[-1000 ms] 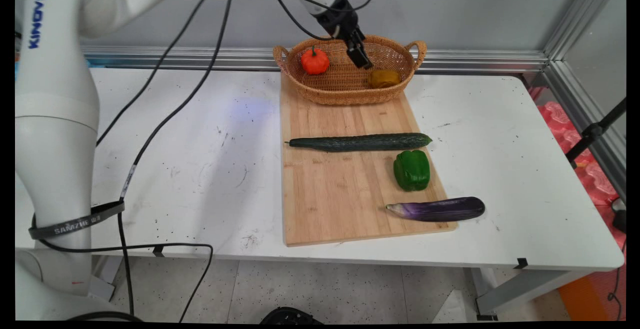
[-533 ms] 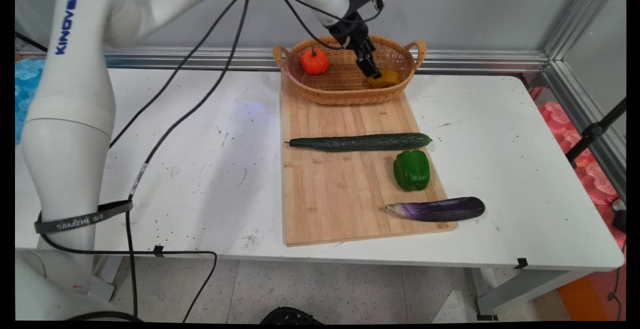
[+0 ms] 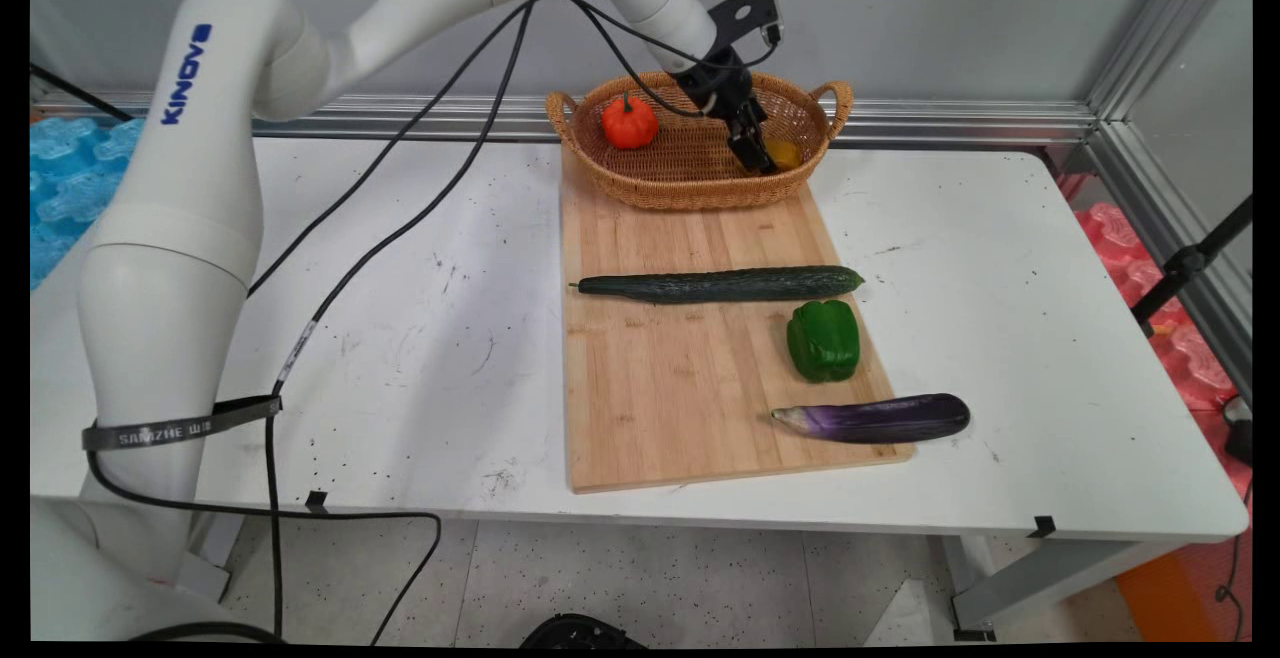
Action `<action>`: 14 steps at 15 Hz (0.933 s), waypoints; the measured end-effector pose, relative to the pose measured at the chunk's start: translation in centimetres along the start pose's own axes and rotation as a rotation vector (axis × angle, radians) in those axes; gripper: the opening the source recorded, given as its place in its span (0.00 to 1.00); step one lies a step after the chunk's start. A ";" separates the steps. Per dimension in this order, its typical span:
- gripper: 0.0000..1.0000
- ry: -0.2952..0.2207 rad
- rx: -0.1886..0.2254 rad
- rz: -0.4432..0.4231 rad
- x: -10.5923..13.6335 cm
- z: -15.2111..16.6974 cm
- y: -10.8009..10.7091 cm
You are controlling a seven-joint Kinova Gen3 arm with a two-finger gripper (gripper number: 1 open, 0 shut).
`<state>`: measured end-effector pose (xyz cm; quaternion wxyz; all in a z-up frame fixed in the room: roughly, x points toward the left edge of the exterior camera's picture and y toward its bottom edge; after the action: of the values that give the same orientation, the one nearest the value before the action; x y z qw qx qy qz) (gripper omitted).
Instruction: Pick up the potato from the vegetable basket, then place the picked object on the cutting board
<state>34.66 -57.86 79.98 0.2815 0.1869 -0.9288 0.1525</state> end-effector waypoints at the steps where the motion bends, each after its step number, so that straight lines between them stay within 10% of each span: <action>1: 1.00 0.002 -0.004 0.003 0.0 0.4 -0.1; 2: 1.00 0.005 -0.008 0.006 -0.1 0.9 -0.3; 3: 0.00 0.007 -0.013 0.009 -0.1 1.2 -0.3; 14: 0.00 0.017 -0.014 -0.008 0.9 2.4 -0.6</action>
<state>33.15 -59.56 78.68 0.2915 0.1874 -0.9265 0.1464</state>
